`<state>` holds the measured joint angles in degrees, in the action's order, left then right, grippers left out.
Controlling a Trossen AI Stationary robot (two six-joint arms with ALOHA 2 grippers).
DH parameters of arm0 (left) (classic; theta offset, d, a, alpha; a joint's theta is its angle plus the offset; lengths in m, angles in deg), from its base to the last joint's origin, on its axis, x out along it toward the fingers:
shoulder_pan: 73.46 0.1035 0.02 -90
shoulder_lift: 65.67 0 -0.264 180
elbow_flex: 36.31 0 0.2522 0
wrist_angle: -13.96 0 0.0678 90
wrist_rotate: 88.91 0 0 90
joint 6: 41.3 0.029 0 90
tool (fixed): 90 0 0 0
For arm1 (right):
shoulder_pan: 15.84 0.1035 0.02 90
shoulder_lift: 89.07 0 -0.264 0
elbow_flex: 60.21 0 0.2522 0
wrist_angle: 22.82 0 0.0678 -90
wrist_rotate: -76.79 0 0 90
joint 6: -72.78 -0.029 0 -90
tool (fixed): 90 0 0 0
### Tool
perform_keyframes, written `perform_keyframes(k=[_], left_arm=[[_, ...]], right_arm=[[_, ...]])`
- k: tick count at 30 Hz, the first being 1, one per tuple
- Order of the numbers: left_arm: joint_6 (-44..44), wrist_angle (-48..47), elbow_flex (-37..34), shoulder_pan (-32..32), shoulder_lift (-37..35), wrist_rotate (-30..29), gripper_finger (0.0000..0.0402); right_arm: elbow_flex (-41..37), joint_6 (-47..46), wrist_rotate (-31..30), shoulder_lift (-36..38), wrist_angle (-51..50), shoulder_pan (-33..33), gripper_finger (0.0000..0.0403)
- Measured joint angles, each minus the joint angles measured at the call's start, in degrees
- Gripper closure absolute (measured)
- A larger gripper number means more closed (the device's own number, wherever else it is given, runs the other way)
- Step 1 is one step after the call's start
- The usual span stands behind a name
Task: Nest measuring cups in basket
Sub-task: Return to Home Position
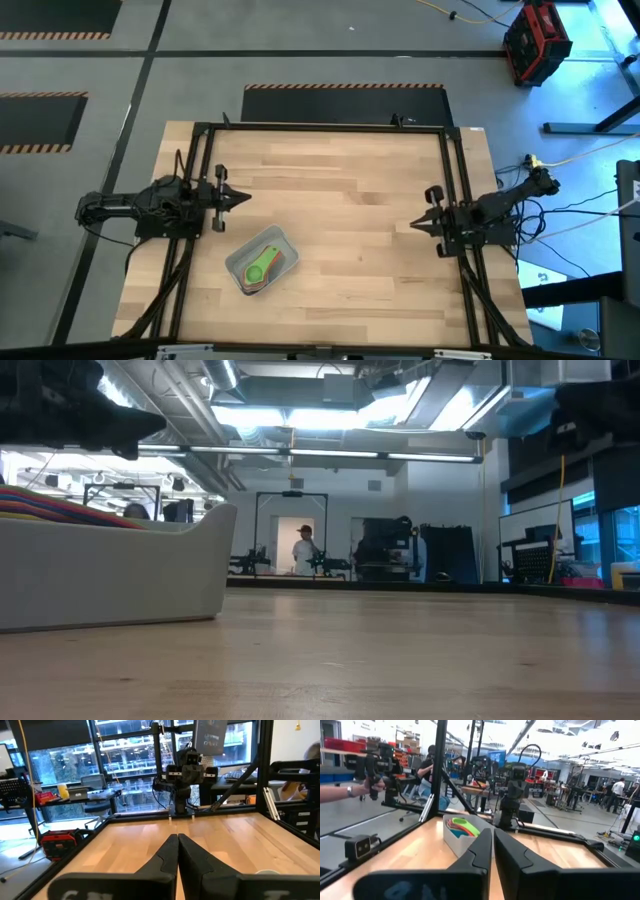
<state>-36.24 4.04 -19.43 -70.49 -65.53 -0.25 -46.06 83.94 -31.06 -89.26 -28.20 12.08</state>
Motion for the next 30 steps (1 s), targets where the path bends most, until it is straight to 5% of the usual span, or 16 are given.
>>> perform_keyframes(k=[30], left_arm=[[-1.62, -10.51, -0.04, 0.01, 0.00, 0.03, 0.0400]], right_arm=[[0.04, 1.18, -0.04, -0.20, -4.35, -0.02, 0.0378]])
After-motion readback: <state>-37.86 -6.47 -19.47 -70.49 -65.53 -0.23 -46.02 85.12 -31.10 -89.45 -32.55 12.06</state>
